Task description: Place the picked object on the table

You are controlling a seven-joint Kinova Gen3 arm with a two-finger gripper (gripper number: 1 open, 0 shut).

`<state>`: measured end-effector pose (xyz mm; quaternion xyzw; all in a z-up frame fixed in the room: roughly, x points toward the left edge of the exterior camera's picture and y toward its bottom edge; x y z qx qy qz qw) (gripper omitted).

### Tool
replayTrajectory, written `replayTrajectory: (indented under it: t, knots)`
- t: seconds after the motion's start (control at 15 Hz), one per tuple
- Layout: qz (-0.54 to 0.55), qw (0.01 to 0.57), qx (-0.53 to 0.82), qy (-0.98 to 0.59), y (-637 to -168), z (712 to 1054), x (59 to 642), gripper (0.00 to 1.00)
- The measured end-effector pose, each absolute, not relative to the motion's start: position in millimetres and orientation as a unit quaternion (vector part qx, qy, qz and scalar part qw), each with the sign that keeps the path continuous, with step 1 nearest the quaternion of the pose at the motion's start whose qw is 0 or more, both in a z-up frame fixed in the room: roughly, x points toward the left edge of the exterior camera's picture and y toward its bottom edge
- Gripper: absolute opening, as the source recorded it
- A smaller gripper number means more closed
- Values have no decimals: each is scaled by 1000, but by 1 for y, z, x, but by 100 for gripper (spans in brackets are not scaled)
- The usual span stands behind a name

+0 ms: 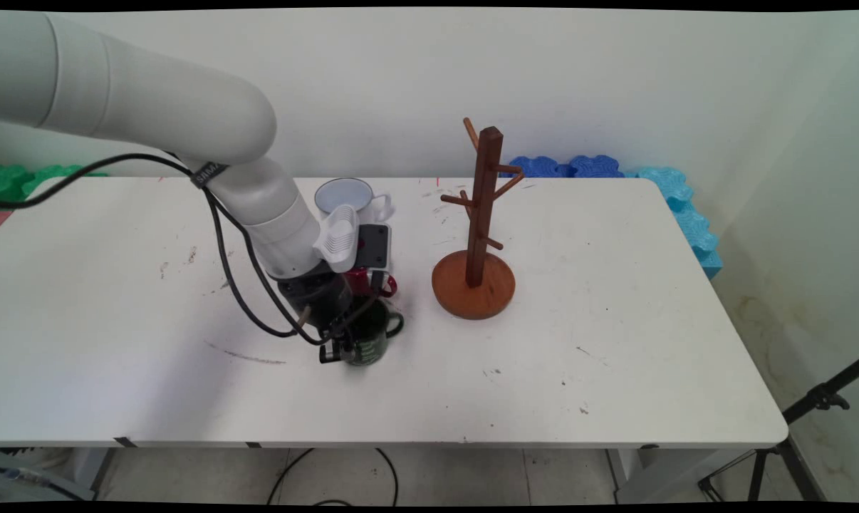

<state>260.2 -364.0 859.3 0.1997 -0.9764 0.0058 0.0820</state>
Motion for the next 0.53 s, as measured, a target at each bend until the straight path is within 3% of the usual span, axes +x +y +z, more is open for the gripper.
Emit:
replayTrajectory:
  t: [0.53]
  knots:
    - [0, 93, 209, -974, -364, 851, 255, 100]
